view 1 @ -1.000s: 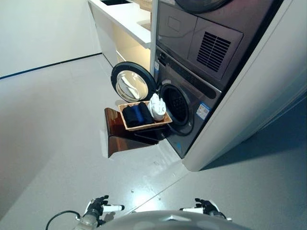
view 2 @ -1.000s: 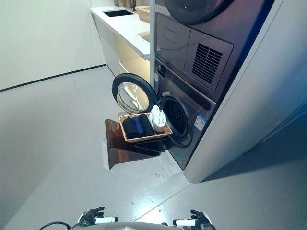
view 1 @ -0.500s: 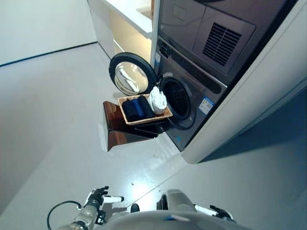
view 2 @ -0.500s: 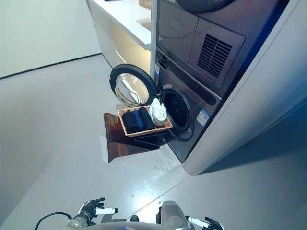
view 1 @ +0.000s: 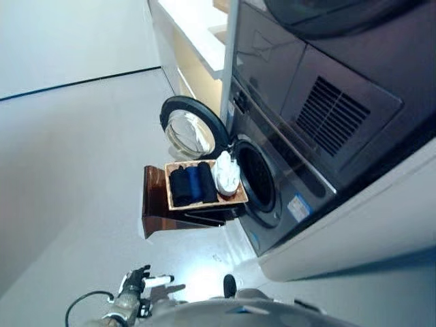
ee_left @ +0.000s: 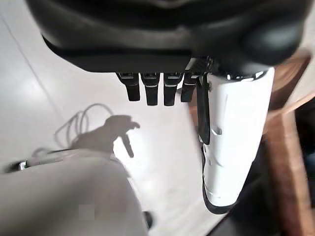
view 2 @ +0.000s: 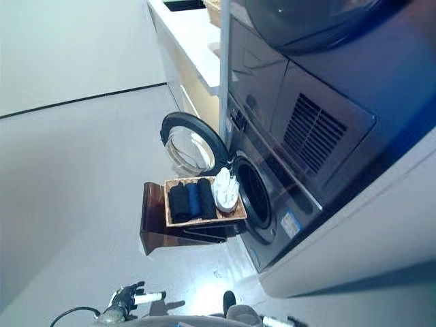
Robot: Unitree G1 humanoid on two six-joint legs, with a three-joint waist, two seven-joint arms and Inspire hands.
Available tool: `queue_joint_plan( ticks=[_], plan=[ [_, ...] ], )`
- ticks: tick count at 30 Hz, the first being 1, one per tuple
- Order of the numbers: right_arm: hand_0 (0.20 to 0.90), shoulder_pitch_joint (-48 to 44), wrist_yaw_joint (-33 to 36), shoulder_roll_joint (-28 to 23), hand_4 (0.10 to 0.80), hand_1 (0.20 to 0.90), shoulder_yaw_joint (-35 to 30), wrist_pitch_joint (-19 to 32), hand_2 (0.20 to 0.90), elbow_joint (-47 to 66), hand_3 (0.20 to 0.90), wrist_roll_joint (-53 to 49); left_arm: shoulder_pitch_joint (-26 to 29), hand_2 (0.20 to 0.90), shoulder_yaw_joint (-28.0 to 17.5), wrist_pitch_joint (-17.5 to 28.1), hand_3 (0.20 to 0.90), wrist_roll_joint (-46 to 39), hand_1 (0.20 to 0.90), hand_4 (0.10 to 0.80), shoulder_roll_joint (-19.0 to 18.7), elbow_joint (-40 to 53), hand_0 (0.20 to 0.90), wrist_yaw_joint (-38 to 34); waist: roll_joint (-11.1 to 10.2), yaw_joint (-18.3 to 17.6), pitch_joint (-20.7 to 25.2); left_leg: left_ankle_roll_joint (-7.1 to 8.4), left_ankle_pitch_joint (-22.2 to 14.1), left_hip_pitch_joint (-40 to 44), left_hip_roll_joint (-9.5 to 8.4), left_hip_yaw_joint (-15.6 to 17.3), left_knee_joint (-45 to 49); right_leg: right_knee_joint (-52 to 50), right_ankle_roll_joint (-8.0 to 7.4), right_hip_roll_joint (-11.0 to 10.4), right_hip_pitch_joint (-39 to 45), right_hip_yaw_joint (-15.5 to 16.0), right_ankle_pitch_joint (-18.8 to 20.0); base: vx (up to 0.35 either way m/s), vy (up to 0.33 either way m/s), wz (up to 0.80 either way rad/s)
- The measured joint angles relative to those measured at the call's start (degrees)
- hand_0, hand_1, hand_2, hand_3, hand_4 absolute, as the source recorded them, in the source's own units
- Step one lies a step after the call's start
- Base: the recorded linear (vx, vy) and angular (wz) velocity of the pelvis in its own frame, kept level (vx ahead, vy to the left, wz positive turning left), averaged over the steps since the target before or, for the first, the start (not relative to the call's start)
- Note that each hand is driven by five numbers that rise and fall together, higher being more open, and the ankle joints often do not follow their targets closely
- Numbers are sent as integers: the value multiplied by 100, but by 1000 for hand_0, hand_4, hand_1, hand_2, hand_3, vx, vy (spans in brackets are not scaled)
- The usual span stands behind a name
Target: Pick up the clothes and place them into the washing machine
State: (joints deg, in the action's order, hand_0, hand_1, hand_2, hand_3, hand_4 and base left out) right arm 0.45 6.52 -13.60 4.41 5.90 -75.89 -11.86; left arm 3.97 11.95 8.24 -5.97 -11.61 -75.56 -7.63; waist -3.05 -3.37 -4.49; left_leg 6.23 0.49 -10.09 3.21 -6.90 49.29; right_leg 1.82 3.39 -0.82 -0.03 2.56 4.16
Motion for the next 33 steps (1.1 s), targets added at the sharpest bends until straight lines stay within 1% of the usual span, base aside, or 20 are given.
queue_joint_plan(
  ticks=[2,3,4,6,7,8,10,11,13,15,17,19,20,21,23,25,27,29,31,33],
  plan=[
    [900,-73,-18,258,800,900,184,-135,900,-96,900,-86,58,900,33,129,900,-33,900,800,-2,187,900,-41,-222,30,-139,-106,-83,-342,121,548,-423,103,57,-55,248,-4,-138,357,-50,0],
    [900,-77,-24,282,800,900,218,-104,900,-87,900,-89,94,900,36,158,900,-40,900,800,19,223,900,-35,-223,43,-192,-110,-98,-383,176,670,-609,104,93,-53,304,-23,-159,432,60,-15],
    [900,-59,-48,306,800,900,281,-104,900,-23,900,-121,135,900,27,173,900,-57,900,800,88,298,900,-40,-225,59,-332,-99,-103,-427,299,1064,-1396,210,107,-1,432,-46,-170,345,121,-27],
    [900,-42,-32,329,800,900,321,-102,900,-27,900,-188,153,900,37,168,900,-48,900,800,114,303,900,-42,-151,45,-407,-75,-93,-409,380,1271,-2270,293,79,87,587,-87,-229,300,110,-31],
    [900,3,-35,334,800,900,363,-103,900,-30,900,-215,138,900,37,164,900,-35,900,800,129,290,900,-47,-87,53,-432,-7,71,-150,421,1349,-3820,293,47,185,649,-80,-313,357,154,-48],
    [900,25,-31,331,800,900,371,-99,900,-33,900,-215,138,900,6,159,900,-58,900,800,134,287,900,-49,-52,66,-449,1,288,-111,415,1343,-4532,295,22,224,714,-18,-377,448,199,-51],
    [900,23,-12,307,800,900,402,-98,900,-101,900,-213,187,900,7,161,900,-40,900,800,140,234,900,-62,-29,91,-481,-1,559,-75,401,1203,-4990,298,-67,252,809,-34,-508,218,100,-39],
    [900,6,-7,282,800,900,396,-99,900,-199,900,-214,197,900,-9,141,900,-51,900,800,162,180,900,-67,12,97,-522,-70,692,63,391,1025,-5168,296,-29,269,982,-101,-564,311,193,-65],
    [900,132,-2,161,800,900,387,-69,900,-209,900,-208,184,900,50,126,900,-25,900,800,190,122,900,-103,80,97,-400,-226,712,108,403,1050,-4505,312,-206,180,1220,-53,-801,414,294,-78],
    [900,248,10,130,800,900,281,-21,900,-238,900,-212,101,900,64,87,900,66,900,800,156,-53,900,-115,-22,76,-77,-638,363,424,108,1364,-4512,116,-579,-113,1331,-112,-1009,195,192,-48],
    [900,252,-18,196,800,900,203,4,900,-242,900,-207,217,900,57,95,900,109,900,800,52,-31,900,-111,-226,77,-41,-869,467,790,-236,1417,-5011,-149,-747,-452,1305,-170,-1137,150,190,10],
    [900,233,-26,228,800,900,177,32,900,-233,900,-207,257,900,65,93,900,143,900,800,23,-27,900,-114,-189,83,-38,-990,524,995,-323,1347,-5266,-600,-785,-519,1171,-212,-1189,161,244,28],
    [900,189,-34,274,800,900,113,37,900,-209,900,-208,233,900,72,87,900,207,900,800,-34,-41,900,-112,-121,93,-38,-1129,481,1181,-416,1246,-5382,-1305,-900,-607,937,-405,-1405,79,148,36],
    [900,184,-41,289,800,900,115,37,900,-189,900,-207,210,900,74,87,900,210,900,800,-62,-43,900,-114,-98,117,6,-1180,422,1186,-446,1229,-5382,-1402,-912,-610,869,-480,-1441,134,281,37],
    [900,79,-51,346,800,900,109,38,900,-180,900,-206,148,900,96,78,900,258,900,800,-205,-52,900,-124,-164,125,84,-1310,327,1242,-646,1144,-5387,-1689,-996,-731,638,-660,-1408,83,205,27],
    [900,3,-52,349,800,900,60,48,900,-161,900,-206,51,900,197,51,900,282,900,800,-280,-51,900,-139,-92,170,124,-1408,258,1351,-716,1092,-5384,-2317,-1054,-752,447,-680,-1331,69,189,18],
    [900,-133,-48,312,800,900,58,51,900,-161,900,-206,37,900,276,32,900,306,900,800,-271,-50,900,-138,74,270,-6,-1449,235,1532,-692,1085,-5382,-3188,-1243,-706,149,-666,-1156,73,124,14],
    [900,-185,-61,337,800,900,76,46,900,-153,900,-204,-32,900,278,30,900,312,900,800,-280,-46,900,-149,160,283,-34,-1621,94,1614,-724,933,-5391,-3678,-1092,-675,-203,-587,-1259,149,129,27],
    [900,-217,-62,337,800,900,75,51,900,-102,900,-200,-34,900,280,-48,900,323,900,800,-279,-53,900,-137,196,262,-107,-1630,72,1671,-699,844,-5388,-3489,-939,-515,-507,-383,-1376,163,31,16],
    [900,-208,-60,348,800,900,91,41,900,-124,900,-202,-28,900,271,-65,900,335,900,800,-272,-52,900,-110,154,222,-196,-1583,57,1682,-652,802,-5392,-2489,-770,-215,-765,-158,-1360,134,-19,28]
  ],
)
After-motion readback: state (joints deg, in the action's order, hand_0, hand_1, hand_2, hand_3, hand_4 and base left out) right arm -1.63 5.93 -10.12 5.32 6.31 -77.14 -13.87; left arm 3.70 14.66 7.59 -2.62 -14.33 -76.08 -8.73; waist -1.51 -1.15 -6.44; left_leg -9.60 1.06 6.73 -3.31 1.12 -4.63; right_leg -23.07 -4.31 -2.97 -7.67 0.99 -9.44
